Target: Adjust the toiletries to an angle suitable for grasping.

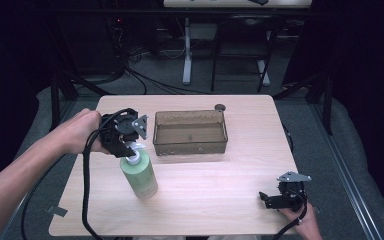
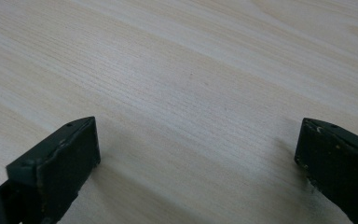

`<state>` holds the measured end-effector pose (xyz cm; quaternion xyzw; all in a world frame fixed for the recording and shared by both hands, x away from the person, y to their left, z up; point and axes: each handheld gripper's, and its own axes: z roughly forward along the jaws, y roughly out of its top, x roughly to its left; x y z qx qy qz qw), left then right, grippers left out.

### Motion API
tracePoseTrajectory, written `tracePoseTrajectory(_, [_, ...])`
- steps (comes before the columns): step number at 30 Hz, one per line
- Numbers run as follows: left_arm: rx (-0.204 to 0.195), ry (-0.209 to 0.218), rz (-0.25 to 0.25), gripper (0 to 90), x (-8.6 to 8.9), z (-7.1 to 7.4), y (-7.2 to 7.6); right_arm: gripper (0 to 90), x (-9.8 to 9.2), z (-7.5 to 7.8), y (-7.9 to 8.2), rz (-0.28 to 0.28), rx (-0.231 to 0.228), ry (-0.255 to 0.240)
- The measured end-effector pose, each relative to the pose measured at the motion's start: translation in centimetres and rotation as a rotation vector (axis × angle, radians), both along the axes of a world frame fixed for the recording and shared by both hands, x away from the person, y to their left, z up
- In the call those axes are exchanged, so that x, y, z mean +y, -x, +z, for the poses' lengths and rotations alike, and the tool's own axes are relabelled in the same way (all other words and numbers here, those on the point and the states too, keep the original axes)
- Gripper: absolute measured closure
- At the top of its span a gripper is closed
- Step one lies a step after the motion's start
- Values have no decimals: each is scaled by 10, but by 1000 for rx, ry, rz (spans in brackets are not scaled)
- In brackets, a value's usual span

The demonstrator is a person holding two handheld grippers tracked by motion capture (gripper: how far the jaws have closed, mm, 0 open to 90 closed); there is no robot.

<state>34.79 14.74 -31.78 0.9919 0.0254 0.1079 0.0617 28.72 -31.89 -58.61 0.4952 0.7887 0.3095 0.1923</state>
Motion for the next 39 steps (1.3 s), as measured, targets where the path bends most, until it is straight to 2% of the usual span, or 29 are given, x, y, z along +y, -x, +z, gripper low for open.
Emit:
tracePoseTrajectory(6, [-16, -19, -2, 638, -2, 9, -1, 0, 0, 0, 0, -2, -1, 1])
tracePoseTrajectory(10, [-22, -8, 10, 639, -2, 16, -2, 0, 0, 0, 0, -2, -2, 2])
tracePoseTrajectory(11, [-27, -20, 3, 639, -3, 18, -3, 0, 0, 0, 0, -3, -2, 1])
tracePoseTrajectory(17, [-40, -24, 6, 639, -5, 27, -4, 0, 0, 0, 0, -3, -2, 1])
tracePoseTrajectory(28, [-49, -20, 6, 639, -6, 39, -8, 0, 0, 0, 0, -2, -5, 0])
tracePoseTrajectory(39, [-73, -28, 9, 639, -11, 61, -10, 0, 0, 0, 0, -4, -4, 1])
